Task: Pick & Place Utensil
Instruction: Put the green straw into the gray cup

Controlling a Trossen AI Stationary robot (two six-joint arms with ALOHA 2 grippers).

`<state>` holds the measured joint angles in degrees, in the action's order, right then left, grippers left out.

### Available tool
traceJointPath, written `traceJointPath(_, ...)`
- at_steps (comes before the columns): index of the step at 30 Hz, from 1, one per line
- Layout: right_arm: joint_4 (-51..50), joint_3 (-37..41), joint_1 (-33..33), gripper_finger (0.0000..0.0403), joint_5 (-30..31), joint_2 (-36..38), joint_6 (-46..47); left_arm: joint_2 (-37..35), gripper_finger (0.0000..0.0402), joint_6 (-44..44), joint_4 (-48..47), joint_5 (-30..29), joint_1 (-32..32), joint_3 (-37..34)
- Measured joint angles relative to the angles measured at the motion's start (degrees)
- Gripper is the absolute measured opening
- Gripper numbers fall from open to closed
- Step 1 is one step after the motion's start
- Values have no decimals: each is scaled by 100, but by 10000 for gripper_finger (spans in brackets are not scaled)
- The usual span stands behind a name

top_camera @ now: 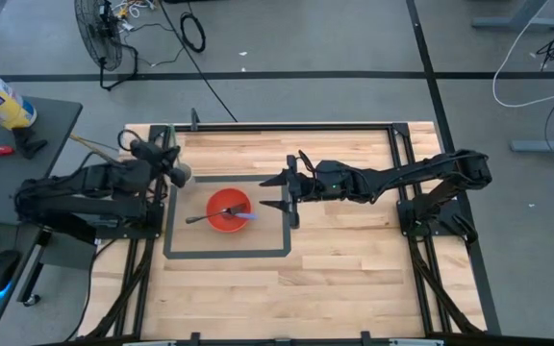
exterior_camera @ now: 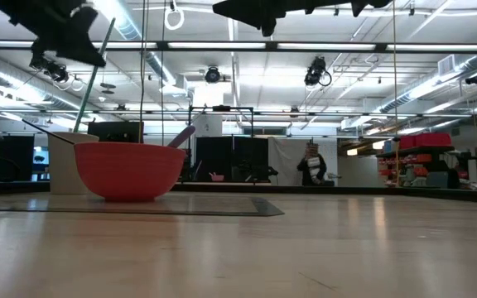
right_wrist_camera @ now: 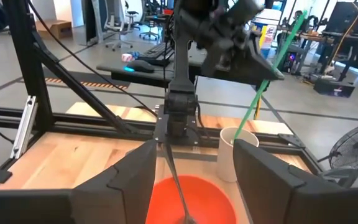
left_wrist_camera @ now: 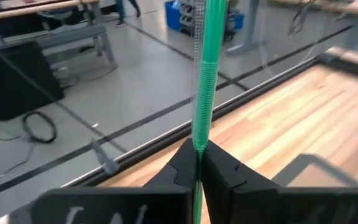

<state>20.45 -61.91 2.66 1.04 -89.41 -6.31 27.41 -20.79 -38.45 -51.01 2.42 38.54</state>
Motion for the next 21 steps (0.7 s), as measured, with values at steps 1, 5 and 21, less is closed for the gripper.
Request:
traceJointPath(1,0,0,0,217,0,0,-2,4,19,-40,-3,-88,0,-114)
traceJointPath(5,-3,0,0,217,0,0,42,6,20,-326,27,-385,0,-576)
traceJointPath(21,-76,0,64,217,-16,48,267,-5,158,-868,-571,315,0,-524)
